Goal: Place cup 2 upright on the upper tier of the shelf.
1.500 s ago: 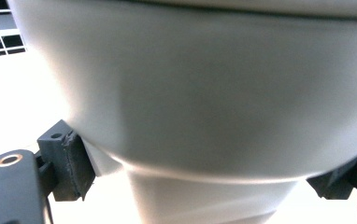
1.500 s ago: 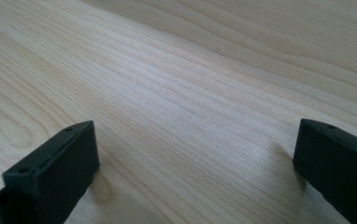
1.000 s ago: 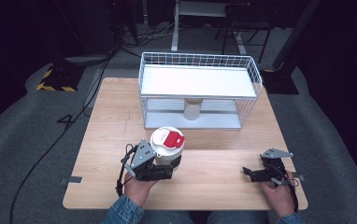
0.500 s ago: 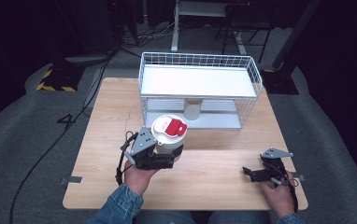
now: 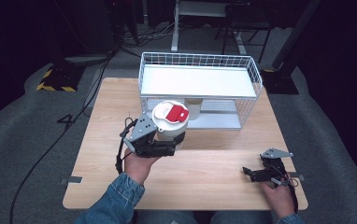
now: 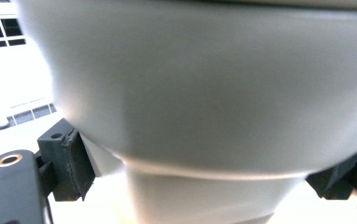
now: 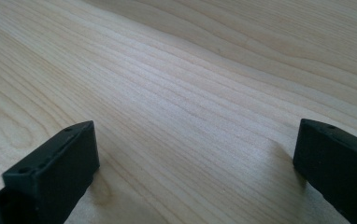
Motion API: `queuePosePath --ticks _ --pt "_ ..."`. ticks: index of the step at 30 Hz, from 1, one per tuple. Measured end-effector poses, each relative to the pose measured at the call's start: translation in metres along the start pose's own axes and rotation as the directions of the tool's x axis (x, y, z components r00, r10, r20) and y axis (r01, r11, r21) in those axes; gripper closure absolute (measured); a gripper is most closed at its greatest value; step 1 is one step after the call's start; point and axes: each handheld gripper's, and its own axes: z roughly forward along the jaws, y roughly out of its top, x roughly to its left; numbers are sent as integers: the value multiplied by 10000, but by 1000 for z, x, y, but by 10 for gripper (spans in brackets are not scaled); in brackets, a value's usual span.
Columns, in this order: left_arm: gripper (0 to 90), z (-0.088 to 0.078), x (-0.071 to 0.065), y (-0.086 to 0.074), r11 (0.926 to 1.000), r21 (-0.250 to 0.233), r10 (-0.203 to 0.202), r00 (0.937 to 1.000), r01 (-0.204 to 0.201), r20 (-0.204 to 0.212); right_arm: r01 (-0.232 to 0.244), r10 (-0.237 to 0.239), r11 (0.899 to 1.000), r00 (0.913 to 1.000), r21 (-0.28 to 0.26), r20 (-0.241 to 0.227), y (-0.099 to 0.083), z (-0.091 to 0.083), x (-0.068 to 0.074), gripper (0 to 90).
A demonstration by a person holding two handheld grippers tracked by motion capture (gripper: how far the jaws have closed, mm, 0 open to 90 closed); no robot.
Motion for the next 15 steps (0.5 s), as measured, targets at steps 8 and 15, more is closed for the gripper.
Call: queuePosePath --ticks 8,15 --pt "136 4 6 15 9998 -186 60 9999 -62 -135 2 -2 10000 10000 1 -1 0 0 0 2" --pt "135 12 11 27 9997 -200 126 9998 -129 -164 9 -8 10000 10000 9 -14 0 0 0 3"
